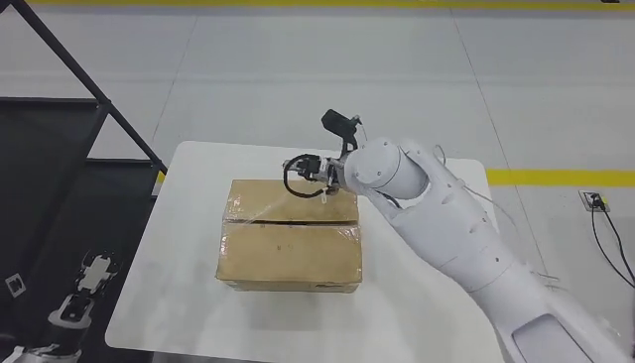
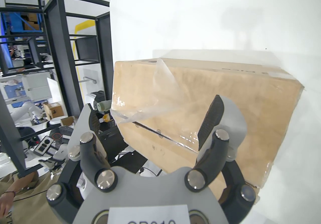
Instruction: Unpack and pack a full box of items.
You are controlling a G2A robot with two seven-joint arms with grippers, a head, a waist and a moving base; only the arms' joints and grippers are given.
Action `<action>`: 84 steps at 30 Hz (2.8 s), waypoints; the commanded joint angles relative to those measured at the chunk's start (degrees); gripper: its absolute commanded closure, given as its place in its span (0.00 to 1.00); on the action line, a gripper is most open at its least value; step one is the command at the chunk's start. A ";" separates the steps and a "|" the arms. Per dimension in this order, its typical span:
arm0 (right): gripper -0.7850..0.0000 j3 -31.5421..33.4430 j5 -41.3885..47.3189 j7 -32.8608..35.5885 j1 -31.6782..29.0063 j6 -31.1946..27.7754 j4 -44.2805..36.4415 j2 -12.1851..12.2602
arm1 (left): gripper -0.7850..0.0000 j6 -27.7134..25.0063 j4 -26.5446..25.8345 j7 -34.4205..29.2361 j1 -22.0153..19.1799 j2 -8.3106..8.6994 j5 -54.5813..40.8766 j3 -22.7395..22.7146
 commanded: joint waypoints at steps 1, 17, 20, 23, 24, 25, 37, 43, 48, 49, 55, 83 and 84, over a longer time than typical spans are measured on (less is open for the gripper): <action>0.15 -1.67 0.02 0.22 1.58 0.56 1.81 -1.03 | 0.00 -0.24 0.19 -0.62 0.03 0.06 -0.49 -0.21; 0.44 -9.36 -1.86 -0.41 8.82 3.37 13.37 -7.83 | 0.00 1.41 2.27 -3.45 -1.46 0.51 -4.39 -1.79; 0.53 -10.27 -2.59 -0.20 9.28 4.41 14.40 -8.73 | 0.00 2.09 2.40 -3.88 -1.96 0.59 -5.03 -1.75; 0.54 -10.58 -2.90 -0.44 9.34 5.15 14.96 -9.43 | 0.00 2.36 2.35 -4.47 -2.26 0.68 -5.53 -1.94; 0.55 -10.57 -3.02 -0.56 9.33 5.35 15.07 -9.58 | 0.00 2.43 2.32 -4.55 -2.36 0.70 -5.59 -2.02; 0.57 -10.55 -3.19 -0.65 9.33 5.57 15.17 -9.71 | 0.00 2.45 2.31 -4.63 -2.45 0.72 -5.68 -2.03; 0.91 -6.86 -5.84 -3.46 6.77 6.65 10.19 -8.75 | 0.00 3.14 2.11 -5.26 -3.42 0.88 -5.35 -1.47; 0.92 -2.56 -8.72 -4.84 1.23 6.01 2.12 -5.99 | 0.00 3.51 1.10 -5.46 -3.95 0.94 -4.33 -0.57; 0.94 2.77 -11.95 -8.97 -7.89 2.30 -7.43 -2.90 | 0.00 5.03 0.04 -5.09 -4.86 0.97 -2.74 0.73; 0.93 3.96 -12.58 -10.14 -10.08 1.30 -9.57 -2.31 | 0.00 5.92 -0.15 -4.94 -5.20 0.98 -2.25 1.08; 0.88 11.01 -15.38 -14.79 -22.52 -6.07 -20.70 0.70 | 0.00 12.34 -1.40 -6.10 -8.91 1.22 -0.82 4.32; 1.00 18.74 -11.09 -22.53 -37.29 -31.33 -24.16 2.59 | 0.00 22.85 -0.27 -21.42 -18.59 2.73 -1.49 12.99; 1.00 18.73 -11.47 -22.55 -37.56 -32.02 -24.09 2.63 | 0.00 24.22 0.42 -23.12 -19.41 2.81 -3.54 13.37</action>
